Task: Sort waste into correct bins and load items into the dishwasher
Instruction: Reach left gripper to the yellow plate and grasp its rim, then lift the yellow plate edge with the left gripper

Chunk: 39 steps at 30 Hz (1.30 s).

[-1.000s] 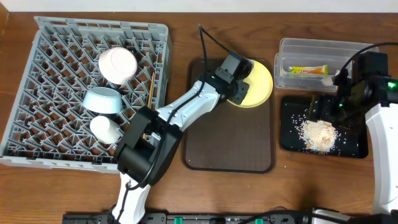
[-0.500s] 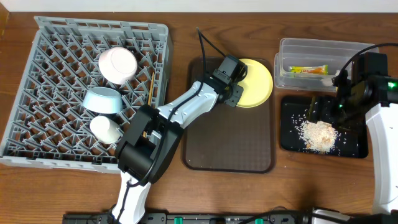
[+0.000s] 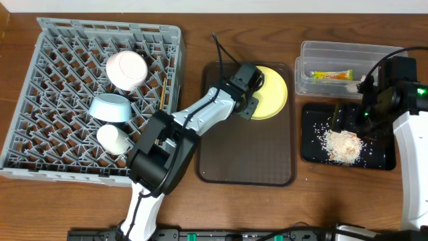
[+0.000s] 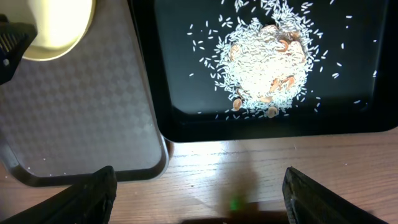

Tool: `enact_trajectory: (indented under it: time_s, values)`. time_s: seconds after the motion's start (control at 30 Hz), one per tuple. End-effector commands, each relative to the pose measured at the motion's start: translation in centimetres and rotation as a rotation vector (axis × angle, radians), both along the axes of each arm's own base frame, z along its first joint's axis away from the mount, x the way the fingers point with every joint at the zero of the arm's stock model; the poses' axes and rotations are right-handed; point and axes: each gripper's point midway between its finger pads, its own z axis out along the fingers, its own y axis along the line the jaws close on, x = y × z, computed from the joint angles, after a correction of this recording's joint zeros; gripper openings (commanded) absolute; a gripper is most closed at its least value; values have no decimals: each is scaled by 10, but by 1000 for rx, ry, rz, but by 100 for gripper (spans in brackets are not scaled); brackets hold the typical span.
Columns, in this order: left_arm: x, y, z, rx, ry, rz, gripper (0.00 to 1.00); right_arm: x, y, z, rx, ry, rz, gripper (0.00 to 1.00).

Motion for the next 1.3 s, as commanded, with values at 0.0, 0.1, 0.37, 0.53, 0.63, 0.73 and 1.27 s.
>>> enact_trajectory:
  time_s: [0.0, 0.1, 0.37, 0.53, 0.63, 0.73, 1.27]
  values:
    - [-21, 25, -21, 88, 107, 20, 39, 0, -4, 6, -11, -22, -4, 84]
    - [-34, 35, -25, 127, 162, 22, 37, 0, -4, 6, -11, -22, -4, 84]
    - [-30, 32, 5, 99, 124, 21, 38, 0, -4, 6, -11, -21, -5, 84]
    - [-7, 16, 51, 4, -8, 21, 52, 0, -4, 6, -11, -21, -5, 84]
    - [-2, 4, 70, -52, -59, 6, 56, 0, -4, 6, -11, -22, -5, 84]
    - [-7, -6, 72, -59, -66, -18, 61, 0, -4, 6, -11, -22, -4, 84]
    - [-40, -42, 61, 76, -149, -305, 62, 0, -4, 6, -11, -22, -5, 84]
